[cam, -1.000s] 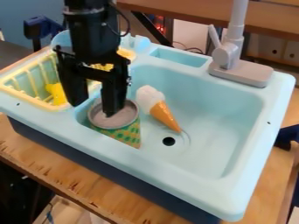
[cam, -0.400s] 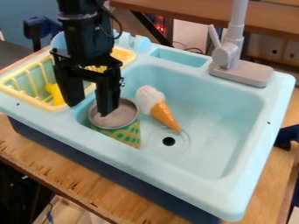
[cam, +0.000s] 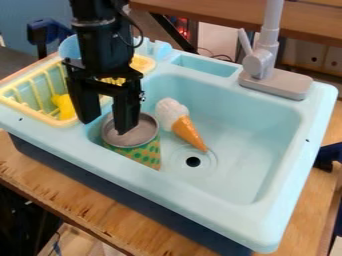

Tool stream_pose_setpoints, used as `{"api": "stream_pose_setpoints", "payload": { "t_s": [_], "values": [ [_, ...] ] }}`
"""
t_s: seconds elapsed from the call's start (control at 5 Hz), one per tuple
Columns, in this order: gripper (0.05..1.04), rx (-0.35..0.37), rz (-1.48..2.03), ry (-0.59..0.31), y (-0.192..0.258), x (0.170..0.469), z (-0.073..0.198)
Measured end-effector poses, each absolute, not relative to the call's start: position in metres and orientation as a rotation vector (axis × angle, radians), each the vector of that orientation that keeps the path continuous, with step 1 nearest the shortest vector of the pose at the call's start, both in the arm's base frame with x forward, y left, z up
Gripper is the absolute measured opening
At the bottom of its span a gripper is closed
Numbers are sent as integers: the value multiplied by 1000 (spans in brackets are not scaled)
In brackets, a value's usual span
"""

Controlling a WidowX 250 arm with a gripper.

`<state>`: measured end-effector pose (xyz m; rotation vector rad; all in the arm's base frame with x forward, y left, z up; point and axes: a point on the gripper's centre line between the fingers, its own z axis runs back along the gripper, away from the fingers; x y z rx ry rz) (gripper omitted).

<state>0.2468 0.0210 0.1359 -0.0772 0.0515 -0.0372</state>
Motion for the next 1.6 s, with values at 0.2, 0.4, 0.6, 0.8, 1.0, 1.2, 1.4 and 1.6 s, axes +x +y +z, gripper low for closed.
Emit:
{"api": "stream_pose_setpoints", "payload": {
  "t_s": [0.2,0.4,0.6,0.8,1.0,1.2,1.4,1.6],
  "values": [
    [1004,-76,-59,38,17,253,133],
    [1004,-73,-77,43,9,258,126],
    [1003,-70,-99,46,3,261,122],
    [1003,-69,-115,45,-1,262,121],
    [1003,-72,-145,23,-15,267,121],
    [1002,-142,-264,-12,-66,274,124],
    [1001,-241,-320,-63,-104,278,132],
    [1001,-273,-304,-81,-110,280,134]
  ]
}}
